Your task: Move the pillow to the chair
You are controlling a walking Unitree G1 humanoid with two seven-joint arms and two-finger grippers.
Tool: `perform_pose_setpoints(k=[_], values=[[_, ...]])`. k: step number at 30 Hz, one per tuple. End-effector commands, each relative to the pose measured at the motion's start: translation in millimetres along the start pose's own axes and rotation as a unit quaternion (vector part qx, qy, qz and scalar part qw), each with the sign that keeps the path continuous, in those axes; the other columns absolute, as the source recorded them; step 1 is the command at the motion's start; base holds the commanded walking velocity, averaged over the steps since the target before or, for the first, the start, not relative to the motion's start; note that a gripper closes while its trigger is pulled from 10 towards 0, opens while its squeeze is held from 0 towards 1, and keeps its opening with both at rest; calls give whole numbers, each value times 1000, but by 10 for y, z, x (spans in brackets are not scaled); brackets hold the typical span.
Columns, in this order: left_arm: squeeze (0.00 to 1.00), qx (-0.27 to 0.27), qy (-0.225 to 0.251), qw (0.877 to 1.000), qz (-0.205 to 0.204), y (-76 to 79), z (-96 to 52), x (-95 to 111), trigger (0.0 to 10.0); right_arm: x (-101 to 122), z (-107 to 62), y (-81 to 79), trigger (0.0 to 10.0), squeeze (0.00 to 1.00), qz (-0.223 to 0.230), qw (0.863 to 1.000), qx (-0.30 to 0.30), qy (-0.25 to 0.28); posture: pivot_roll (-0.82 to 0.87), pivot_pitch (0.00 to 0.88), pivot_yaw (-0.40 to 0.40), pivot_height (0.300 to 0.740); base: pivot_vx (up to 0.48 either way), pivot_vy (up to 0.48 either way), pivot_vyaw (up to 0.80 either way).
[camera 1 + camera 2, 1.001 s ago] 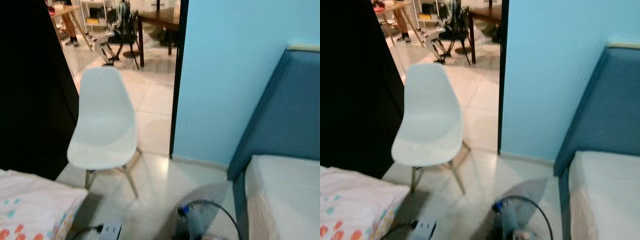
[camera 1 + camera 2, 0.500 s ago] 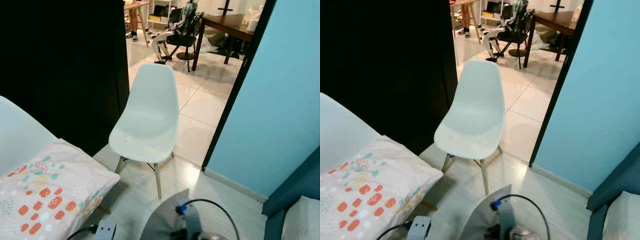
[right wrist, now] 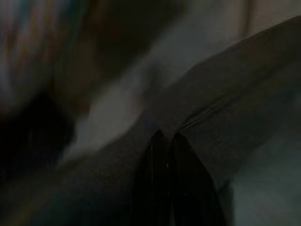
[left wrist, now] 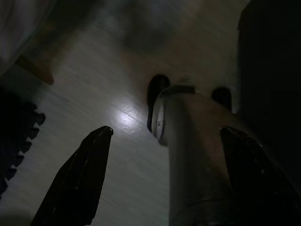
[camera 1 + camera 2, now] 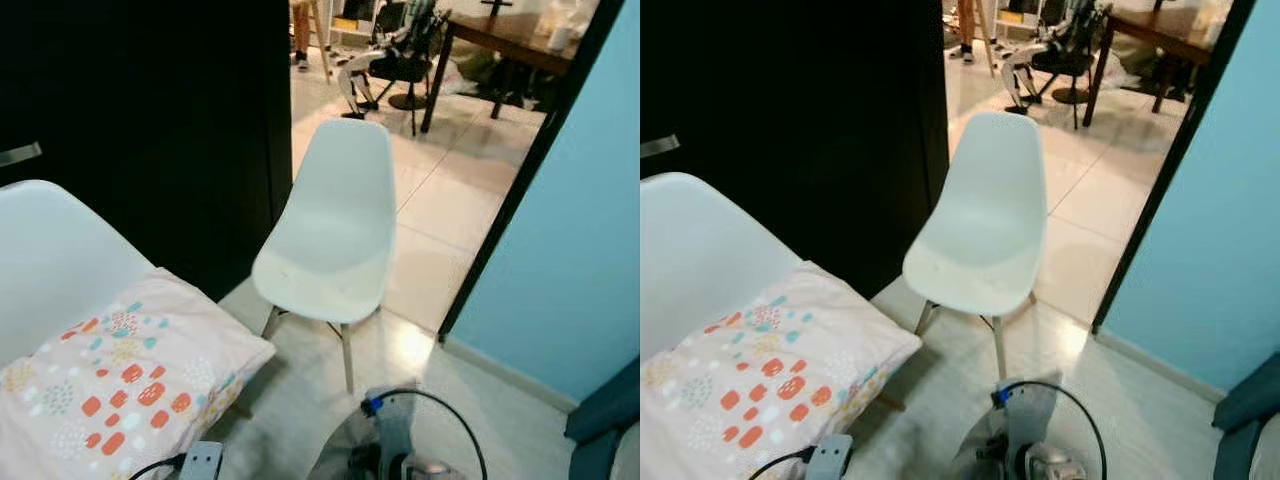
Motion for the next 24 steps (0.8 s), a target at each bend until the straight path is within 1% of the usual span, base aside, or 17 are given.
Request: perform_pose_setpoints(k=[1,2,3,4,5,7,8,9,10,11,12,13,15,19,20,22,24], values=[[0,-4,-23,1000,-19,33,-22,-168,10000,669,-39,172,10000,0,21,991,-51,122,-14,57,-35,713,0,0,0],[0,-4,-20,1000,-20,34,-20,-154,10000,803,-66,234,10000,0,41,987,-66,144,-14,57,-35,713,0,0,0],[0,-4,-15,1000,-23,33,-16,-132,10000,1004,-106,285,10000,0,55,980,-74,176,-9,52,-37,713,0,0,0],[0,-4,-13,1000,-25,32,-15,-118,10000,1120,-132,306,10000,0,63,976,-76,193,-9,52,-37,713,0,0,0],[0,-1,-10,1000,-23,24,-13,-103,10000,1292,-163,296,10000,0,67,971,-69,218,-3,52,-36,713,0,0,0],[0,2,-4,1000,-28,13,-11,-79,10000,1603,-233,262,10000,0,90,959,-48,264,-3,51,-33,713,0,0,0],[0,2,-4,1000,-28,13,-11,-79,10000,1603,-233,262,10000,0,90,959,-48,264,-3,51,-33,713,0,0,0],[0,4,-1,1000,-31,3,-11,-66,10000,1813,-284,203,10000,0,100,950,-26,294,-1,46,-32,713,0,0,0],[0,4,-1,1000,-29,-1,-11,-61,10000,1880,-300,172,10000,0,98,948,-18,303,-1,46,-32,713,0,0,0],[0,4,-1,1000,-29,-1,-11,-61,10000,1880,-300,172,10000,0,98,948,-18,303,-1,46,-32,713,0,0,0],[0,4,0,1000,-29,-9,-12,-54,10000,2036,-338,91,10000,0,95,941,1,324,0,42,-32,713,0,0,0],[0,5,1,1000,-27,-17,-12,-46,10000,2137,-367,37,10000,0,94,936,13,339,2,41,-32,713,240,0,0],[0,6,3,1000,-27,-28,-13,-34,10000,2273,-409,-41,10000,0,91,929,28,359,4,38,-32,713,253,0,0],[0,3,13,999,-30,-40,-11,20,10000,2454,-471,-146,10000,0,91,917,43,385,6,38,-28,713,293,0,0],[0,3,13,999,-30,-40,-11,20,10000,2454,-471,-146,10000,0,91,917,43,385,6,38,-28,713,307,0,0],[0,-1,22,999,-30,-35,-4,80,10000,2534,-500,-224,10000,0,94,911,62,398,6,41,-23,713,324,0,0],[0,-4,25,999,-27,-26,1,104,10000,2552,-504,-258,10000,0,90,909,68,400,6,41,-23,713,337,0,0]])
Point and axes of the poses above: a point about 5 cm out from each wrist's last joint towards the gripper, its own z axis pointing out of the wrist towards the gripper, its own x axis along the axis of the wrist's last joint, y = z × x, the point moved 6 cm from there along z, pointing out of the wrist towards the gripper
